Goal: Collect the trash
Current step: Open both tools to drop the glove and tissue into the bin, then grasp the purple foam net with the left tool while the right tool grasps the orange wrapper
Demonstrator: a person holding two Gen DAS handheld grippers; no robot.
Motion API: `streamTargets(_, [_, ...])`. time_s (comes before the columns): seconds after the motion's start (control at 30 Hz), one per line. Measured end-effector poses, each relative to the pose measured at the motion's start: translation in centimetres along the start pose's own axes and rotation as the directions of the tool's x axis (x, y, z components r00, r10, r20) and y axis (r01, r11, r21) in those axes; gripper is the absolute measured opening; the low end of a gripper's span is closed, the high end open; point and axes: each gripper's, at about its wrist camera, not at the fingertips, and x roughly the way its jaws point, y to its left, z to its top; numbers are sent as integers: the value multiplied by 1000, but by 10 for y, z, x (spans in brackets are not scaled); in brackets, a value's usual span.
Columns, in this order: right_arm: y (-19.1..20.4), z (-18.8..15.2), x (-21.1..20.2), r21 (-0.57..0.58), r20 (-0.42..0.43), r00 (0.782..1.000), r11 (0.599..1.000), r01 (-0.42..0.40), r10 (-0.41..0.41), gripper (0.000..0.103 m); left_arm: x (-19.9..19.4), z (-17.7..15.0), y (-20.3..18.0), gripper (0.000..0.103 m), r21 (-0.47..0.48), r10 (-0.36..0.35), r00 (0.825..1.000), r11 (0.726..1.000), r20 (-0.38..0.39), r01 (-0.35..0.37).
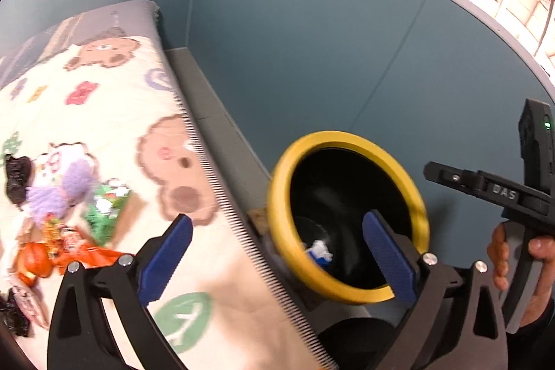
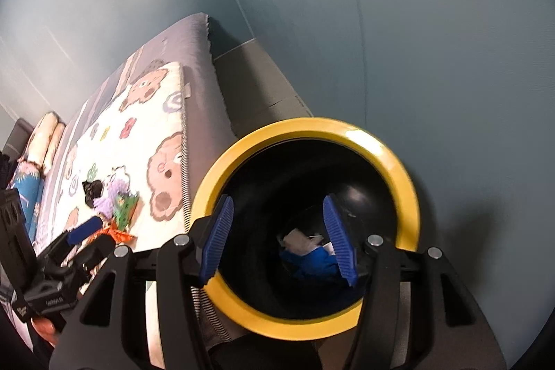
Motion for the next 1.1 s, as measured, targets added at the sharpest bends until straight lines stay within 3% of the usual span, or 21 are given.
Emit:
streamTargets(0.23, [54, -12, 9, -81, -37, 998, 995, -52, 49, 57, -31, -11, 60, 95, -61, 90, 996, 994, 14, -89])
streamTargets(0.47, [131, -29, 26, -193, -96, 990, 973, -124, 107, 58, -60, -23, 135, 95, -126, 215, 976, 969, 14, -212])
streamTargets(0.77, [218, -52, 57, -300, -172, 976, 936, -183, 135, 58, -98, -45, 233, 95, -221, 354, 935, 910, -21, -350])
streamTargets(1.1, [277, -70, 94, -387, -252, 960, 896, -217, 124, 58, -119, -64, 327, 95, -292, 459, 885, 838, -83, -462])
